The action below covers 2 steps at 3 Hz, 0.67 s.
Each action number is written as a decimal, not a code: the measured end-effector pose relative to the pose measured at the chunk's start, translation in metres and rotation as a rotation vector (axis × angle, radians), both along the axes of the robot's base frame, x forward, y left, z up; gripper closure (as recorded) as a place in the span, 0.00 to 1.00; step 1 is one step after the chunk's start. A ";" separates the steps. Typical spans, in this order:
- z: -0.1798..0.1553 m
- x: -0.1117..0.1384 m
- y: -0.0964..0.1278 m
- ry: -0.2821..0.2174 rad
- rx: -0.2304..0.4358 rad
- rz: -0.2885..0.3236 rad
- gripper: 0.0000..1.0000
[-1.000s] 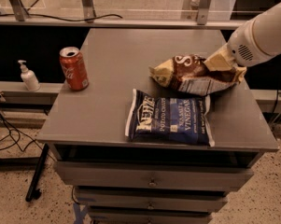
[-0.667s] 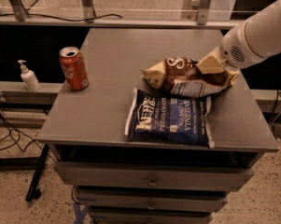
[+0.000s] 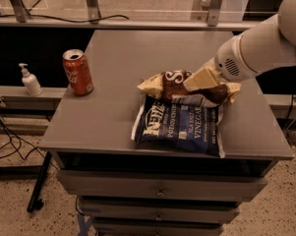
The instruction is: Move brown chip bag near blue chip bag
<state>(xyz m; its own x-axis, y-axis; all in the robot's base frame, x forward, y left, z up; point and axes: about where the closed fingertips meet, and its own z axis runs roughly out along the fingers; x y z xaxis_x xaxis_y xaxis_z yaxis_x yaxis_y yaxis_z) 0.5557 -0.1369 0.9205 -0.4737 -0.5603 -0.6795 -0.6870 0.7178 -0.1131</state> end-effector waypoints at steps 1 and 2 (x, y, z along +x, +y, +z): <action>-0.008 0.000 0.010 -0.012 0.021 -0.002 0.00; -0.014 0.001 0.014 -0.032 0.027 -0.007 0.00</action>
Offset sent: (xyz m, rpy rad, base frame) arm 0.0034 0.0134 -0.0220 0.0363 -0.0576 -0.0211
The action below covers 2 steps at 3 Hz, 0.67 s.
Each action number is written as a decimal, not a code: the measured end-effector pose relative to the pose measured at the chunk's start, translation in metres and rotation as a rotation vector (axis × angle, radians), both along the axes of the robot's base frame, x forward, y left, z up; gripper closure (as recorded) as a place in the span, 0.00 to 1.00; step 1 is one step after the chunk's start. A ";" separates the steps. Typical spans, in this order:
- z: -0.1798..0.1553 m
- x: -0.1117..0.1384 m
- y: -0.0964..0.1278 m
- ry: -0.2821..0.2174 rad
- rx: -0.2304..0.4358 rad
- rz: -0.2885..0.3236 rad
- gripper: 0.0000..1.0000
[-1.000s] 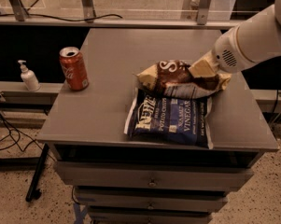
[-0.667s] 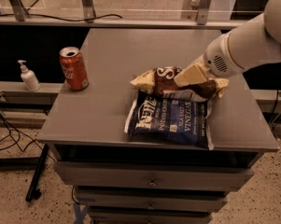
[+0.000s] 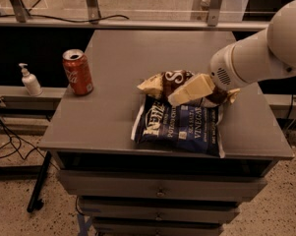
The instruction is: Move brown chip bag near blue chip bag
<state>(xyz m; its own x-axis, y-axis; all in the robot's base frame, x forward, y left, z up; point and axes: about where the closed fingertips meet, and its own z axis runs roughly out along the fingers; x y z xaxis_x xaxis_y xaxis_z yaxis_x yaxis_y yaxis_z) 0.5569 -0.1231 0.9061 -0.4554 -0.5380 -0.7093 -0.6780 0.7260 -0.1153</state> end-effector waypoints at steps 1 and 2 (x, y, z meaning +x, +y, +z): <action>0.000 0.000 -0.014 -0.031 -0.003 -0.014 0.00; 0.005 0.005 -0.067 -0.089 -0.005 -0.055 0.00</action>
Offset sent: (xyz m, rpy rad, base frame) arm 0.0086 -0.1561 0.0143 -0.0405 -0.1954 -0.0937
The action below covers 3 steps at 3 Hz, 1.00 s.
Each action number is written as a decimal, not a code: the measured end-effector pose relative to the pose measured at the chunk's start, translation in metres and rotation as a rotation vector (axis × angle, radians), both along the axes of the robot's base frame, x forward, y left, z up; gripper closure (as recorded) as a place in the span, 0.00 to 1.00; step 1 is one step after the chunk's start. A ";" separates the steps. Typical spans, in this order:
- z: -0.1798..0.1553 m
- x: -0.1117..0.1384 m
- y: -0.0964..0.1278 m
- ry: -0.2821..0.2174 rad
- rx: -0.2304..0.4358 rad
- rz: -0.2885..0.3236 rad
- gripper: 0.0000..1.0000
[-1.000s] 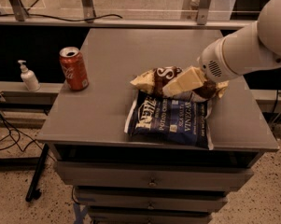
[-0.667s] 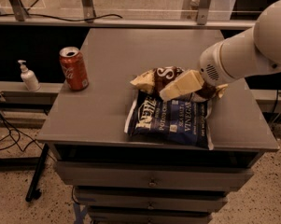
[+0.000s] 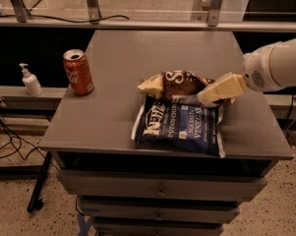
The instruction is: Move brown chip bag near blue chip bag
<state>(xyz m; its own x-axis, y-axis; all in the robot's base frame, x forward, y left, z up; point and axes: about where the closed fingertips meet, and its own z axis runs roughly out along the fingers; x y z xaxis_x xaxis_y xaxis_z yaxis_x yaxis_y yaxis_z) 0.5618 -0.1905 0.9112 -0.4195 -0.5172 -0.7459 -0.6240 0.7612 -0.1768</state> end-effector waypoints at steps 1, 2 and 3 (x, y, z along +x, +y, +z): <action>0.015 0.006 -0.075 -0.086 -0.048 -0.042 0.00; 0.049 0.008 -0.146 -0.187 -0.106 -0.106 0.00; 0.059 0.010 -0.148 -0.207 -0.112 -0.105 0.00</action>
Offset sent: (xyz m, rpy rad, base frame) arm 0.0055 -0.2363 0.0948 -0.1740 -0.3112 -0.1950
